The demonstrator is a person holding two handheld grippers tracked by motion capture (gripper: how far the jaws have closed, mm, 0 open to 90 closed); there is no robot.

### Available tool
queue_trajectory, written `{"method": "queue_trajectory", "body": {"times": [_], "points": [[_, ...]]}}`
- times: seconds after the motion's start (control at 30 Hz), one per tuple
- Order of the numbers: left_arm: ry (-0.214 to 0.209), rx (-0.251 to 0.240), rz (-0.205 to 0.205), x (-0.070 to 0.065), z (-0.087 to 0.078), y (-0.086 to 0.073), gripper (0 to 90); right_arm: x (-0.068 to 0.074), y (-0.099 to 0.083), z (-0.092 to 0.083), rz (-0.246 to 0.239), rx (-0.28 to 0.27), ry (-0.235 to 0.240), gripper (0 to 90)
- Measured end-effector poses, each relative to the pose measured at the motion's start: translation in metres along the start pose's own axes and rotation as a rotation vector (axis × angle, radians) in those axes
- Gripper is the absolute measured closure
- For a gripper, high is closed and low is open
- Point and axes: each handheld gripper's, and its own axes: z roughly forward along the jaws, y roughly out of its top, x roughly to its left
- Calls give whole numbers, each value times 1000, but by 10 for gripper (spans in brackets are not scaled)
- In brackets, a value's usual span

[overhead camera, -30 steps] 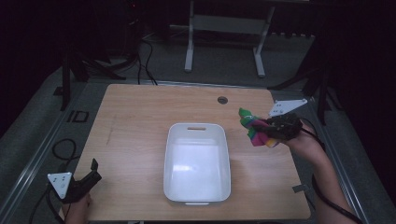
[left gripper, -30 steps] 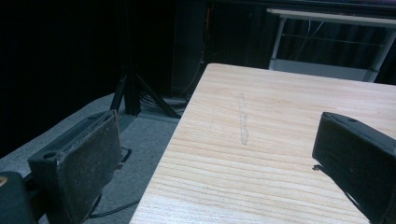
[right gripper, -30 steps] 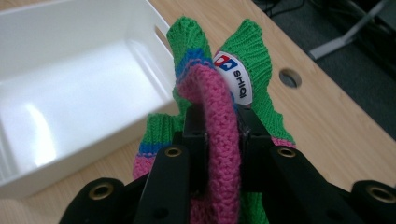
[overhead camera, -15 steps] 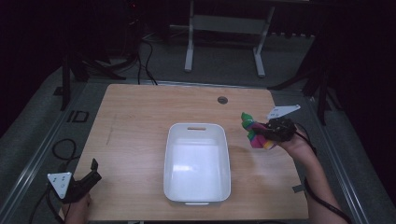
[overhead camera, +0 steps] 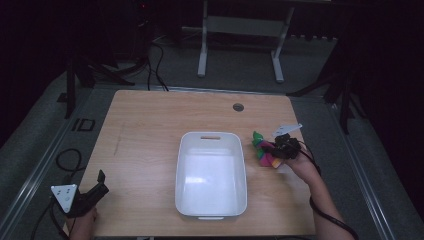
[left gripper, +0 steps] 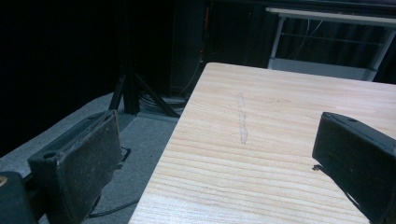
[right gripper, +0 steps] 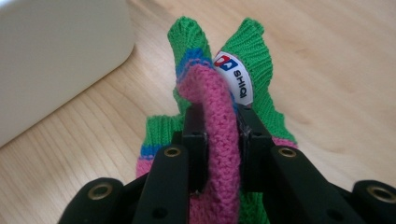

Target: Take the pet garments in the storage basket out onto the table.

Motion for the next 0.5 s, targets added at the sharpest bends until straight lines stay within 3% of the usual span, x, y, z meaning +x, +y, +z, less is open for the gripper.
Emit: {"method": "queue_trajectory", "body": {"times": [0.2, 0.4, 0.5], "points": [[0, -1, 1, 0, 0, 0, 19, 6, -9, 22, 13, 35, 20, 743], [3, -4, 4, -1, 0, 0, 19, 10, -15, 30, 55, -1, 20, 713], [4, -3, 3, 0, 0, 0, 19, 10, -14, 31, 77, -1, 37, 632]]}}
